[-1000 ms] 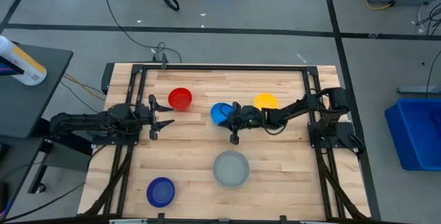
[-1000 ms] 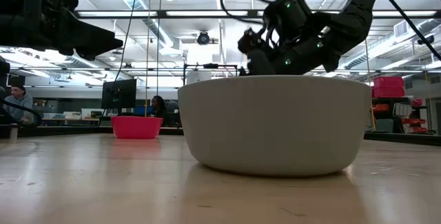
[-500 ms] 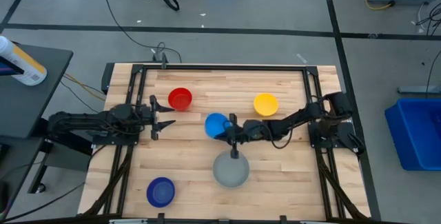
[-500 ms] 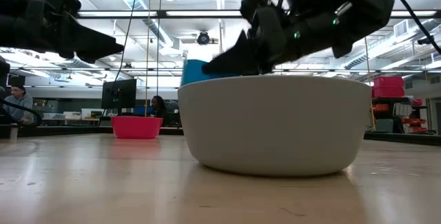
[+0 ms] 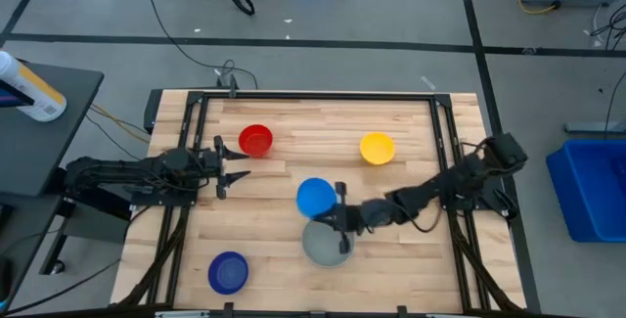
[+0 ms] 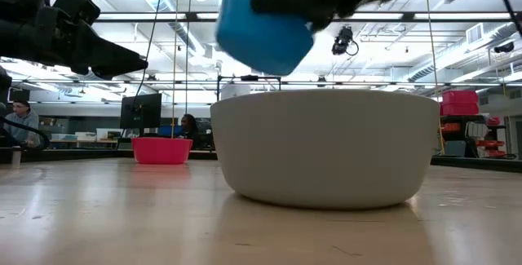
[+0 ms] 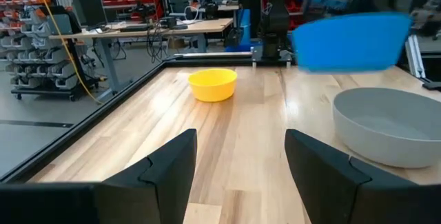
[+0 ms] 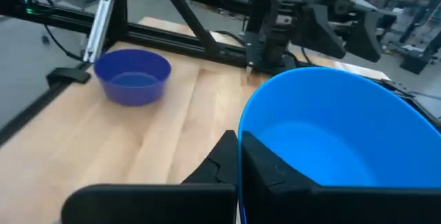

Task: Nest bowls inside each other
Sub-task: Stack the light blue bowl on top of the gray bowl

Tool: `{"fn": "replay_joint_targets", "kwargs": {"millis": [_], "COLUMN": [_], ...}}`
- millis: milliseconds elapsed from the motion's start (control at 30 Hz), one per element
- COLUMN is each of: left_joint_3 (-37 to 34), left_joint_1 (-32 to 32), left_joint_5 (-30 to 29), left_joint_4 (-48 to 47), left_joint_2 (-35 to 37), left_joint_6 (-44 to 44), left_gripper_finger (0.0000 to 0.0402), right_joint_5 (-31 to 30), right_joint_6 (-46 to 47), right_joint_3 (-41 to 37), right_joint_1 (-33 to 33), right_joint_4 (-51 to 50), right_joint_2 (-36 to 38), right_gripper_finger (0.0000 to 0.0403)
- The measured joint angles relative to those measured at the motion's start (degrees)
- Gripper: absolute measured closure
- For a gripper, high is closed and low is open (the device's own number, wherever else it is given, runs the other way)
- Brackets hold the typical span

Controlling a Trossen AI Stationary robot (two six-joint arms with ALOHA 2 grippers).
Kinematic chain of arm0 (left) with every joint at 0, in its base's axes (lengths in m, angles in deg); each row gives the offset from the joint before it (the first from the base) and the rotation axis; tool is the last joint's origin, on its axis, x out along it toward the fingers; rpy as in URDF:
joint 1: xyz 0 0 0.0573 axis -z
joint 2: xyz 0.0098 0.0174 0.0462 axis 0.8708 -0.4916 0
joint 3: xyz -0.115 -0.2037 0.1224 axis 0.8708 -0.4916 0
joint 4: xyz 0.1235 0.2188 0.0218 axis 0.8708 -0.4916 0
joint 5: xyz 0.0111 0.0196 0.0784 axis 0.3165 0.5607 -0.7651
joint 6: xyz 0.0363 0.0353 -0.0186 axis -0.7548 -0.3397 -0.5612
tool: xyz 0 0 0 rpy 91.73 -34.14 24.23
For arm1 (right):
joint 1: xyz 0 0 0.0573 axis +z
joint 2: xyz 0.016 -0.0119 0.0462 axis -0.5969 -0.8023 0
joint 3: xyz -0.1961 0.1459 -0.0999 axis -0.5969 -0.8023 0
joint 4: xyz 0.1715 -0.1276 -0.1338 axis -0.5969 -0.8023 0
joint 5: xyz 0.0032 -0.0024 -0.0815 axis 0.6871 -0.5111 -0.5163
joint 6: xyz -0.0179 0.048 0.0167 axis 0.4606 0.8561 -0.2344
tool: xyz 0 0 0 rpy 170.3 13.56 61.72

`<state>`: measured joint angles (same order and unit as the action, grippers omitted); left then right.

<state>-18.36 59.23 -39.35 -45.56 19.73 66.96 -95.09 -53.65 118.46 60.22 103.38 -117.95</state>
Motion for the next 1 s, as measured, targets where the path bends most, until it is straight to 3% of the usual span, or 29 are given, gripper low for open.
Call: {"fn": "replay_joint_targets", "kwargs": {"millis": [233, 1000], "left_joint_3": [0.0, 0.0], "left_joint_1": [0.0, 0.0], "left_joint_5": [-0.1, -1.1], "left_joint_4": [0.5, 1.2], "left_joint_2": [0.0, 0.0], "left_joint_6": [0.0, 0.2], "left_gripper_finger": [0.0171, 0.0171], "right_joint_5": [-5.9, -5.0], "right_joint_6": [6.6, 22.5], "right_joint_3": [0.0, -0.2], "right_joint_1": [6.3, 10.3], "right_joint_4": [-5.3, -3.6], "right_joint_2": [2.1, -7.3], "right_gripper_finger": [0.0403, 0.0403]}}
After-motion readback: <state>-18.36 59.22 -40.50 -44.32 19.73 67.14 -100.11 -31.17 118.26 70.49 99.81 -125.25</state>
